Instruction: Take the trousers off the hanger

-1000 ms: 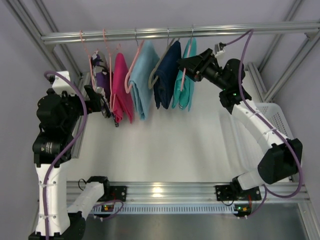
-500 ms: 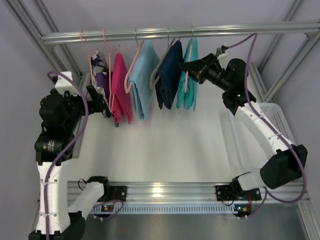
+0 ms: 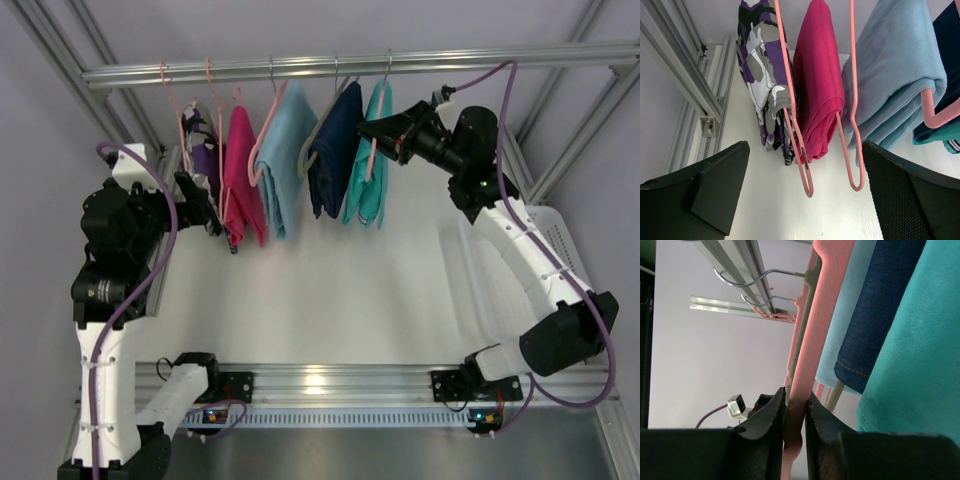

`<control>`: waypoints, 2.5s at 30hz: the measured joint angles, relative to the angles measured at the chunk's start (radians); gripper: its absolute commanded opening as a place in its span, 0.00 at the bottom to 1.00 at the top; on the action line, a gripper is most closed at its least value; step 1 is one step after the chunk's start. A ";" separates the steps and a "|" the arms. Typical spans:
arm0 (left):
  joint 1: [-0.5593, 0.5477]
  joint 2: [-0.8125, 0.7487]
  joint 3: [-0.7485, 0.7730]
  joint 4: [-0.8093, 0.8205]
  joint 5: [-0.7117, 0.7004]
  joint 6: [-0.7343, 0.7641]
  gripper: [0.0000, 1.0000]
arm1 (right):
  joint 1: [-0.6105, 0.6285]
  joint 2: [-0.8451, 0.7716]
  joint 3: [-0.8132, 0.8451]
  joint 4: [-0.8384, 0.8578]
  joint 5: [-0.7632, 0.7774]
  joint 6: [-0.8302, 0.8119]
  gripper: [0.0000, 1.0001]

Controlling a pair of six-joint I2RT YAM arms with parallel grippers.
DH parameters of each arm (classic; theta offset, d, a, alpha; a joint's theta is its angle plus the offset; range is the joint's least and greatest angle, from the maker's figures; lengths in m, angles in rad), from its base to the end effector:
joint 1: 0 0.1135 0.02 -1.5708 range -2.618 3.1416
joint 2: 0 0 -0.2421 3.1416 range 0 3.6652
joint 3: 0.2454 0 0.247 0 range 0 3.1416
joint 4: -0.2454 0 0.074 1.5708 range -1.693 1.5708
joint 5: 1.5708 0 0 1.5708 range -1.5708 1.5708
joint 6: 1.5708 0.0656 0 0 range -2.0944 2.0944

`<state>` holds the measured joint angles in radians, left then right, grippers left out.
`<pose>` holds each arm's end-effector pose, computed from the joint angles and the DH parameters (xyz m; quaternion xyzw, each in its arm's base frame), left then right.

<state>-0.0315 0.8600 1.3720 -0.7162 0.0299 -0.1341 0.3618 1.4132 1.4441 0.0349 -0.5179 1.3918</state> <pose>0.1780 -0.0076 0.4384 -0.0303 0.7749 -0.0638 0.6282 0.3162 0.1544 0.4286 0.1627 0.6670 0.6544 0.3168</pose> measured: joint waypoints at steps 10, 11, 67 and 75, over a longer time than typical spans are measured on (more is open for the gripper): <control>0.000 0.000 -0.020 0.020 0.016 -0.010 0.99 | -0.015 0.002 0.003 0.002 -0.025 -0.011 0.00; 0.000 0.000 -0.023 0.021 0.019 -0.013 0.99 | -0.020 0.002 0.003 0.003 -0.032 -0.013 0.00; 0.000 0.006 -0.095 0.089 0.060 -0.026 0.99 | -0.159 0.022 0.107 -0.089 -0.165 -0.105 0.00; 0.000 0.006 -0.119 0.090 0.064 -0.031 0.99 | -0.154 -0.077 0.011 -0.063 -0.082 -0.102 0.00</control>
<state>-0.0315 0.8658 1.2526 -0.6262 0.0937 -0.1646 0.2073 1.3357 1.4555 -0.0284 -0.6003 1.2896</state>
